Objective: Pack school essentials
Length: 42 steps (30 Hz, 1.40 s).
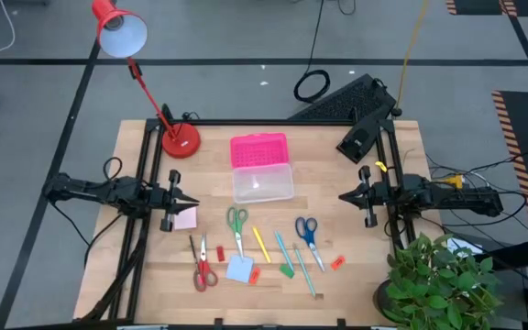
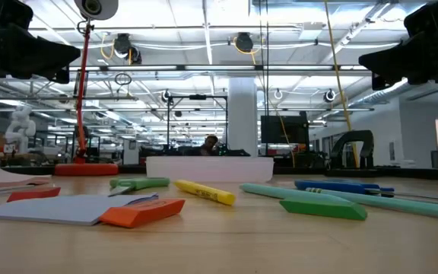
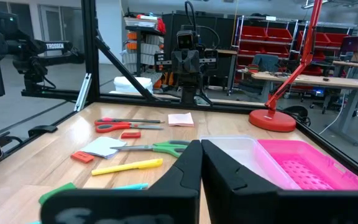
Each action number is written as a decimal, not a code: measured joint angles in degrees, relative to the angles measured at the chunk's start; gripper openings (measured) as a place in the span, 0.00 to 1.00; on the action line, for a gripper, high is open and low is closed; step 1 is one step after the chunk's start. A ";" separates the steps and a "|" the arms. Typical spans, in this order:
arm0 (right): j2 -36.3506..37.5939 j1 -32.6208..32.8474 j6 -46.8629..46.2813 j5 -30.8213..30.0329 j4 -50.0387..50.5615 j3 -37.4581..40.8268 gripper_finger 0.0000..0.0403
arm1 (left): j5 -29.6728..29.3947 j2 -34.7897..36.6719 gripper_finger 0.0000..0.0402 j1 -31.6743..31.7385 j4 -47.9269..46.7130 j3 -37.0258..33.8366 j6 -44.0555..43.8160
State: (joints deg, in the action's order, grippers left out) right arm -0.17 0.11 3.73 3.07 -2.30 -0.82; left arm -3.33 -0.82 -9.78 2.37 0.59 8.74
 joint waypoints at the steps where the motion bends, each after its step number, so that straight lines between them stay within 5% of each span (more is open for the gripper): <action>1: 0.00 0.00 0.00 0.00 0.00 0.01 0.00 | 0.02 0.02 0.09 0.02 0.00 0.00 0.01; 42: 0.01 0.01 0.09 0.02 -0.90 0.02 0.00 | 0.02 0.02 0.09 0.02 0.00 -0.01 -0.01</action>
State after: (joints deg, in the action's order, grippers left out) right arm -0.16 0.12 3.81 3.09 -3.20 -0.80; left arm -3.31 -0.80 -9.76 2.37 0.58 8.73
